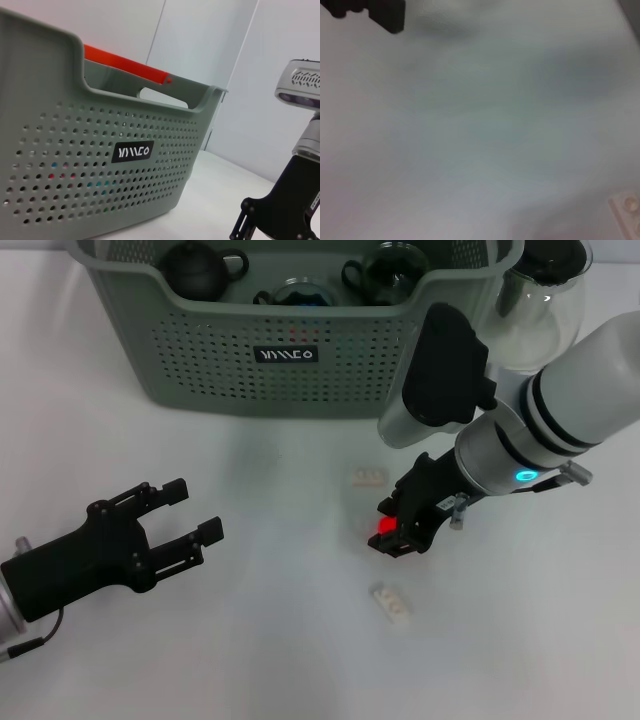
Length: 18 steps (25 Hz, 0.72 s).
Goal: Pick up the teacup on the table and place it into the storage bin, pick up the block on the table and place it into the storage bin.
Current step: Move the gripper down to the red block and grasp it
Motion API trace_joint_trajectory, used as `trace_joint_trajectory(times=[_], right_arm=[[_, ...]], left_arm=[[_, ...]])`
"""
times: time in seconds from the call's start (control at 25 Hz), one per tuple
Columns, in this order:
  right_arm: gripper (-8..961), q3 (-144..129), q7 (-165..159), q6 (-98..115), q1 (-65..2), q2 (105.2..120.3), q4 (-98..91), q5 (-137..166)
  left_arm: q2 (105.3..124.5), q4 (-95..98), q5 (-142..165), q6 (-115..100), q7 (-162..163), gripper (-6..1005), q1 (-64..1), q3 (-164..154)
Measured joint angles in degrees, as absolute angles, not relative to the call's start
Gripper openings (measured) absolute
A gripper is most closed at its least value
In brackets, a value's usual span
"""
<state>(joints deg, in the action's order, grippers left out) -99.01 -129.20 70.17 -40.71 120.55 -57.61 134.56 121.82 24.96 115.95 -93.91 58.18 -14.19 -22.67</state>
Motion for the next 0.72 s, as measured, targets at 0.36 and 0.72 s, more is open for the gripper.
trace_joint_trajectory(times=[0.36, 0.72], right_arm=[[467, -99.66, -130.97, 71.20, -40.49, 120.40, -57.79, 134.57], [467, -99.62, -131.55, 70.73, -40.23, 120.42, -57.79, 135.44]], left_arm=[[121.82, 24.96, 115.93, -93.86, 58.17, 762, -14.04, -22.67], [121.82, 24.96, 115.93, -93.86, 58.20, 762, -14.22, -22.67]])
